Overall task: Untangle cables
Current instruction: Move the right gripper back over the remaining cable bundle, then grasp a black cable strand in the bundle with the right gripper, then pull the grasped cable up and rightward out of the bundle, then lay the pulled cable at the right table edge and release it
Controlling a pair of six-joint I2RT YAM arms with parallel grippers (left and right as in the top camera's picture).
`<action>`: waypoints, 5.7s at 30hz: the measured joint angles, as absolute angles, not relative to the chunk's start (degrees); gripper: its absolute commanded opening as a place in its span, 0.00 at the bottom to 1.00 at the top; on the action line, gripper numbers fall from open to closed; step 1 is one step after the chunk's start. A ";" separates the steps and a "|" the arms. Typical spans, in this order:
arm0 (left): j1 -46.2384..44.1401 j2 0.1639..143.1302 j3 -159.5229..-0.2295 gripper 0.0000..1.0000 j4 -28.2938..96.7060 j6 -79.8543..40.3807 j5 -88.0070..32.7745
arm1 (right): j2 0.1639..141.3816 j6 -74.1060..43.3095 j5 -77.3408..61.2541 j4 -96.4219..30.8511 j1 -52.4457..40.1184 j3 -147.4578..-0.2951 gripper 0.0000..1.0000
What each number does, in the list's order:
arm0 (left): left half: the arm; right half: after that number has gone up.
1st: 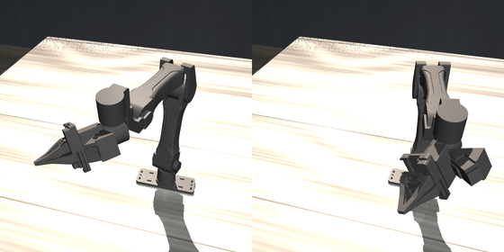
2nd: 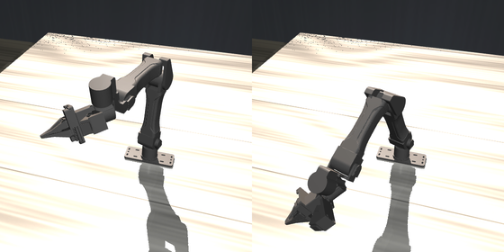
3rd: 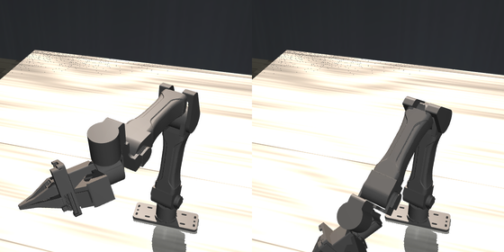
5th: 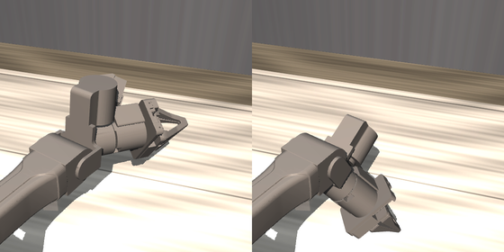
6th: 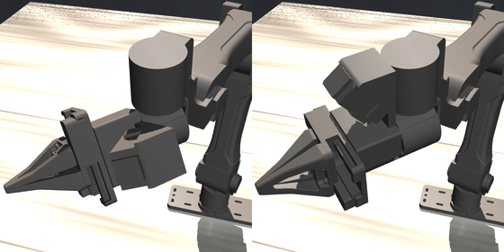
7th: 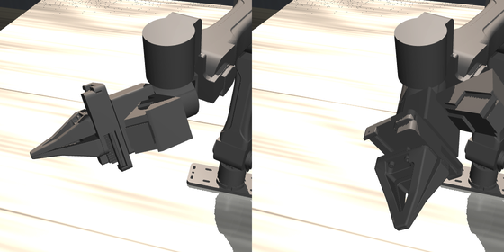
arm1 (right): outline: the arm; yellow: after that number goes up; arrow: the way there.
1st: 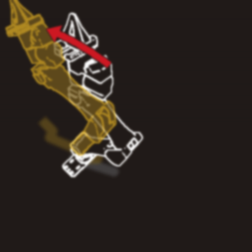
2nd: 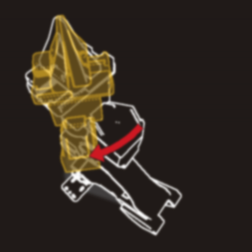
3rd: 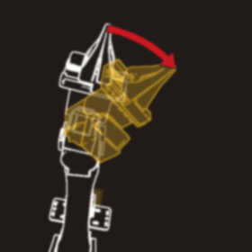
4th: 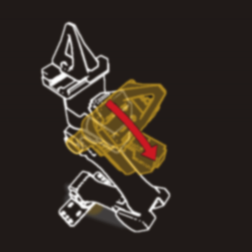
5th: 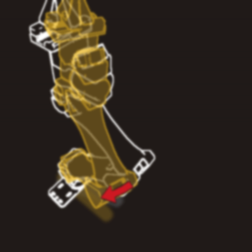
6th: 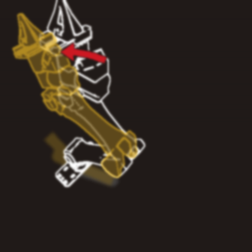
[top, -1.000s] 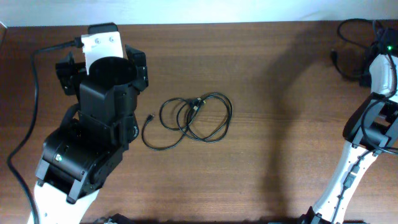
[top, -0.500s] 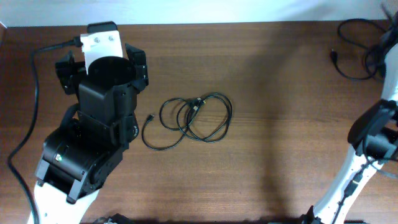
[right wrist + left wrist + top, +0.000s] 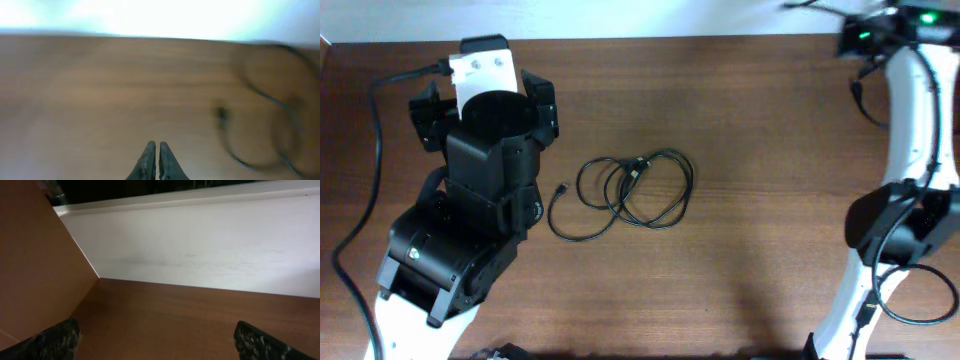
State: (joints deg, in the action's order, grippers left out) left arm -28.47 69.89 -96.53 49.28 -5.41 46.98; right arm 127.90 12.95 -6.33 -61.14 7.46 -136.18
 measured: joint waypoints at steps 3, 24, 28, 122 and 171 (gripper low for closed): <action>-28.47 69.89 -96.53 0.99 51.27 -5.39 46.98 | 127.90 24.62 -14.79 -68.86 2.90 -136.18 0.04; -28.47 69.89 -96.53 0.99 52.60 -5.19 46.98 | 128.57 50.06 -25.04 -91.64 -13.37 -136.14 0.45; -28.47 69.89 -96.53 0.99 52.71 -5.17 46.98 | 129.99 48.53 -25.26 -88.68 -14.59 -136.09 0.78; -28.47 69.89 -96.53 0.99 55.18 -4.99 47.00 | 136.73 15.81 -12.14 -70.83 -21.28 -115.77 0.04; -28.47 69.89 -96.53 0.99 55.96 -4.97 46.50 | 122.76 -52.51 25.87 -96.97 32.60 -167.98 0.04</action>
State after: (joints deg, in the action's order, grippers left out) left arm -28.47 69.89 -96.53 55.96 -4.97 46.50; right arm 122.76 -52.51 25.87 -96.97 32.60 -167.98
